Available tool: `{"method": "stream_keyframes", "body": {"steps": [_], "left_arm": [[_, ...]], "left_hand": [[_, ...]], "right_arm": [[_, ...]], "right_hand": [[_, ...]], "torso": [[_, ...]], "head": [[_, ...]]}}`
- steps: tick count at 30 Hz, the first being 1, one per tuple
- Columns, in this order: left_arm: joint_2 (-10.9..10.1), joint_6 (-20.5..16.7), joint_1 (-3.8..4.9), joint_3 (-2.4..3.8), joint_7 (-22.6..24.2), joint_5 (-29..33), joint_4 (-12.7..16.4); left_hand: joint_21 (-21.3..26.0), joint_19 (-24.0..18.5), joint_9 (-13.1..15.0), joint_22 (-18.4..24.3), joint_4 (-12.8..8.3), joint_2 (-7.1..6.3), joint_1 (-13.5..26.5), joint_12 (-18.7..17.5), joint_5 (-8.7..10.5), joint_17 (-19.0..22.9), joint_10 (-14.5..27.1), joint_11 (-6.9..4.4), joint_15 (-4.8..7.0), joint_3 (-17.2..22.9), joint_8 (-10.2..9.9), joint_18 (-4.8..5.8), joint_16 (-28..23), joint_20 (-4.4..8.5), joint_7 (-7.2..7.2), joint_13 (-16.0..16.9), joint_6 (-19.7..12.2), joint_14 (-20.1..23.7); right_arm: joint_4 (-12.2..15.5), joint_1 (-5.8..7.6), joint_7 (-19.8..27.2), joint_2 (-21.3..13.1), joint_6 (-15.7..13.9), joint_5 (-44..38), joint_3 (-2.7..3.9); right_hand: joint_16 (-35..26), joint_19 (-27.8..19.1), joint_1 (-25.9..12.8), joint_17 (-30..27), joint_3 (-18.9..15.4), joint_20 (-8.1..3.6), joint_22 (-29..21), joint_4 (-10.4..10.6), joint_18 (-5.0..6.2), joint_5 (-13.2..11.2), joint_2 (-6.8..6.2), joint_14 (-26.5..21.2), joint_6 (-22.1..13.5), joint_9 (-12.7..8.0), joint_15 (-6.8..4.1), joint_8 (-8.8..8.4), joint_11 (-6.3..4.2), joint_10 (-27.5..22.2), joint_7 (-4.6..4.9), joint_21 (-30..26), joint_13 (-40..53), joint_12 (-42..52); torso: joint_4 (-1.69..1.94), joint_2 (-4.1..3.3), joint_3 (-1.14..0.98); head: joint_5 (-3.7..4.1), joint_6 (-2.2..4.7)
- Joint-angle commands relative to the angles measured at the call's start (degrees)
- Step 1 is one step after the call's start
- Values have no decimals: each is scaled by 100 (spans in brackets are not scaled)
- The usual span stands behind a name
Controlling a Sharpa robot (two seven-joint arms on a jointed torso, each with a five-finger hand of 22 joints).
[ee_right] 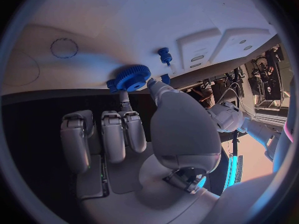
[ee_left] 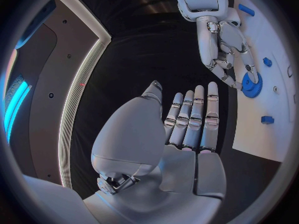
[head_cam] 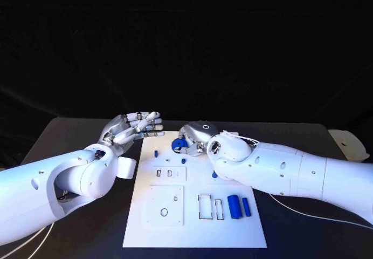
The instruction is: Assemble the parts on the task board
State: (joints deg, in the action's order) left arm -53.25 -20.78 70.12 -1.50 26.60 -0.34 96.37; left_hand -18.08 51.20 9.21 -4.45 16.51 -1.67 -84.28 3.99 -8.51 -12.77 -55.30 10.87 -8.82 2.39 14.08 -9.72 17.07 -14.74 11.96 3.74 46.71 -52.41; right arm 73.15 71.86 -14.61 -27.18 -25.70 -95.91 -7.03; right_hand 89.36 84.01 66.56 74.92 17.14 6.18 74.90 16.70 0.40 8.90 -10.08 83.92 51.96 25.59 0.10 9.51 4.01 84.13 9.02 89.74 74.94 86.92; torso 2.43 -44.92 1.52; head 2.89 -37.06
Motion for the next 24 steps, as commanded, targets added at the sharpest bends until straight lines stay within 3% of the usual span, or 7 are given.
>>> {"method": "stream_keyframes", "body": {"steps": [1,8,16,20,24], "left_arm": [[4,113,4,5,7,10,11],[-1,114,4,5,-21,9,7],[-9,108,4,5,-42,9,-2],[-8,111,4,5,-42,9,-1],[-9,110,4,5,-40,9,-8]], "left_hand": [[34,45,-5,6,-23,23,-49,-14,7,-5,4,52,-1,-14,-38,-82,-41,5,229,-4,-25,-1],[35,46,-8,7,-22,23,-49,-19,8,-6,13,55,-3,-16,-44,-81,-46,5,234,-6,-33,2],[36,47,-10,8,-22,22,-51,-24,8,-7,23,60,-5,-17,-50,-81,-50,5,240,-7,-41,4],[37,47,-11,9,-23,26,-54,-26,7,-7,28,62,-6,-16,-53,-81,-53,4,242,-8,-46,4],[37,47,-11,9,-23,26,-54,-26,7,-7,28,62,-6,-16,-53,-81,-53,4,242,-8,-46,4]], "right_arm": [[3,-2,-9,-2,340,75,-2],[-22,-1,46,-16,544,160,-3],[-41,-1,40,-53,642,217,-8],[7,-1,34,-109,554,199,-10],[138,-1,42,-235,265,171,-10]], "right_hand": [[26,599,-155,1379,-75,38,1510,6,-40,86,18,579,-14,-3,31,-35,45,298,10,26,1204,-55],[24,599,-350,1375,-95,40,1510,7,-40,192,136,578,32,5,31,-49,42,284,4,26,1190,-73],[29,599,-362,1389,-82,39,1510,2,-40,196,162,581,45,8,30,-47,38,290,1,26,1197,-65],[30,599,-364,1393,-69,38,1510,-3,-40,199,180,582,65,12,27,-41,35,297,-4,26,1204,-56],[35,599,-326,1412,-9,26,1510,-23,-40,309,190,586,116,25,12,-30,17,322,-24,26,1228,-28]], "torso": [[-3,3,0],[0,3,2],[0,-2,2],[10,0,5],[9,3,0]], "head": [[-3,-1],[2,-6],[20,4],[23,-7],[3,-8]]}}
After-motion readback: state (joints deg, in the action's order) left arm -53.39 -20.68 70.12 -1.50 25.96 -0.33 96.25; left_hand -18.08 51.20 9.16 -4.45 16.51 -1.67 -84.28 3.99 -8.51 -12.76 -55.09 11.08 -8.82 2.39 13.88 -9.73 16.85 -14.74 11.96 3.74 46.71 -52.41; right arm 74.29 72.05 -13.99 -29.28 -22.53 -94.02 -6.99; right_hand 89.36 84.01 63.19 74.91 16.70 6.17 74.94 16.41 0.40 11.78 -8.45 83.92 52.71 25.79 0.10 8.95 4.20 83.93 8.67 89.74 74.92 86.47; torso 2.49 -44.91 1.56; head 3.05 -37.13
